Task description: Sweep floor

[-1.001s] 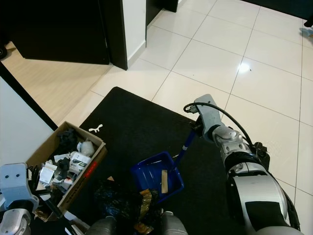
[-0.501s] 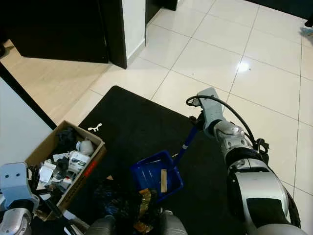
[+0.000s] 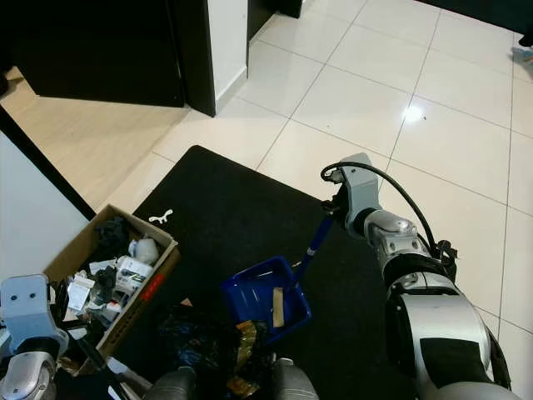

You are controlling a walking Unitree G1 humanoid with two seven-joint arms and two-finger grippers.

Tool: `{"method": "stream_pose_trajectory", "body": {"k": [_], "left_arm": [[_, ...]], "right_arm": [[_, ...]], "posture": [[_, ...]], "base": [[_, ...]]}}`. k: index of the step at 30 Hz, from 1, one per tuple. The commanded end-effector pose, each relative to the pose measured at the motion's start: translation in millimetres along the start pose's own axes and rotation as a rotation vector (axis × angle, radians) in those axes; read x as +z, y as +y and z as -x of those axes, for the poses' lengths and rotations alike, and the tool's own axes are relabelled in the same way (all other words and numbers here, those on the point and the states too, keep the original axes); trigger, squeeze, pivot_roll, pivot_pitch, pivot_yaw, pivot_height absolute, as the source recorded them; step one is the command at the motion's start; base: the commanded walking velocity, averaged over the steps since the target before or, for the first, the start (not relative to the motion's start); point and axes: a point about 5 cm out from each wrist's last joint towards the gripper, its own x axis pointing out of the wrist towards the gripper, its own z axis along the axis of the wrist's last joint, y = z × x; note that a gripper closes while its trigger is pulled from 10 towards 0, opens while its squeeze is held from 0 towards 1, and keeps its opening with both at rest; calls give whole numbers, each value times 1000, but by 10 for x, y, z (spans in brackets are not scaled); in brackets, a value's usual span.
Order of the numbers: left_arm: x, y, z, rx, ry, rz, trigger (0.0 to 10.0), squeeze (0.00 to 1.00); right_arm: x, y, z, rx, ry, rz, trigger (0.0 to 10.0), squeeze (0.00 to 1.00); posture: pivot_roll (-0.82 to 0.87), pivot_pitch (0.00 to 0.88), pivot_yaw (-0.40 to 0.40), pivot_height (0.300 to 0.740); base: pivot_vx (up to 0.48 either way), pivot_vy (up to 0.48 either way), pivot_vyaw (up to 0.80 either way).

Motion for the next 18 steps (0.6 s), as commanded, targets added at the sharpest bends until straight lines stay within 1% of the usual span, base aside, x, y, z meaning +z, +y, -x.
{"method": "stream_pose_trajectory", "body": {"k": [1,3,4,5,6,9,10,12,13,14,17,18], "left_arm": [[-308,15,131,26,155,-25,10000,0],[-286,-16,106,24,149,-13,10000,0],[-257,-22,81,21,140,-5,10000,0],[-257,-22,81,21,140,-5,10000,0],[-176,4,14,16,117,5,10000,0],[-140,22,-19,12,110,13,10000,0],[-91,33,-59,-10,105,32,10000,0],[57,-23,-101,-138,79,63,10000,0],[107,-49,-105,-183,70,77,10000,0],[141,-68,-107,-210,64,83,10000,0],[190,-81,-111,-226,39,80,10000,0],[270,-100,-121,-242,-9,65,10000,0]], "right_arm": [[-40,0,8,0,-3,-24,0,0],[-7,-11,14,5,-25,-22,0,0],[7,-13,19,18,-30,-2,4980,0],[7,-13,19,18,-30,-2,4980,0],[22,-6,31,64,-34,19,10000,0],[27,1,37,93,-37,26,10000,0],[35,5,45,121,-39,34,10000,0],[82,-12,68,163,-53,58,10000,0],[101,-19,75,172,-59,64,10000,0],[118,-24,77,172,-64,64,10000,0],[131,-22,71,162,-72,62,10000,0],[140,10,49,148,-92,47,10000,0]], "posture": [[342,215,-79,740],[331,212,-78,740],[325,212,-78,740],[325,212,-78,740],[315,211,-79,740],[313,211,-79,740],[304,209,-78,740],[294,207,-79,740],[294,207,-79,740],[290,205,-81,740],[290,203,-82,740],[290,201,-94,740]], "base": [[0,0,0],[0,0,0],[0,0,0],[0,0,0],[0,0,0],[0,0,0],[0,0,0],[0,0,0],[0,0,0],[0,0,0],[0,0,0],[0,0,0]]}}
